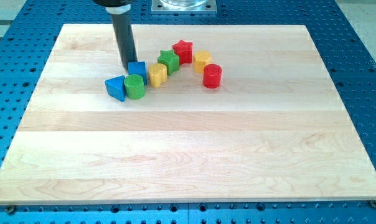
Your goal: Place the blue blocks to the either side of the green circle
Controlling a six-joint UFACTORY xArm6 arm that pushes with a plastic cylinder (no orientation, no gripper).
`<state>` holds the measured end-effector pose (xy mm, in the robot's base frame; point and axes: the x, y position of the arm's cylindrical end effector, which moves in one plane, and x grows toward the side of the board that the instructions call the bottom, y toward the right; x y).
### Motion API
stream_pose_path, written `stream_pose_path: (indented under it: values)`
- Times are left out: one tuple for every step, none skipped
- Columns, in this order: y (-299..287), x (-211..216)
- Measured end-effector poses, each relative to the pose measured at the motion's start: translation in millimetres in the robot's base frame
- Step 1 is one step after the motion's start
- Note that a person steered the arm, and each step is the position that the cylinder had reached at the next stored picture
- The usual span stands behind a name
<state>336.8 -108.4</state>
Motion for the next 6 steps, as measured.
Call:
stream_pose_path:
  values:
    - [0, 14]
    - [-40, 37]
    - [-57, 50]
    - [-68, 108]
    - [-26, 116]
    - [8, 117]
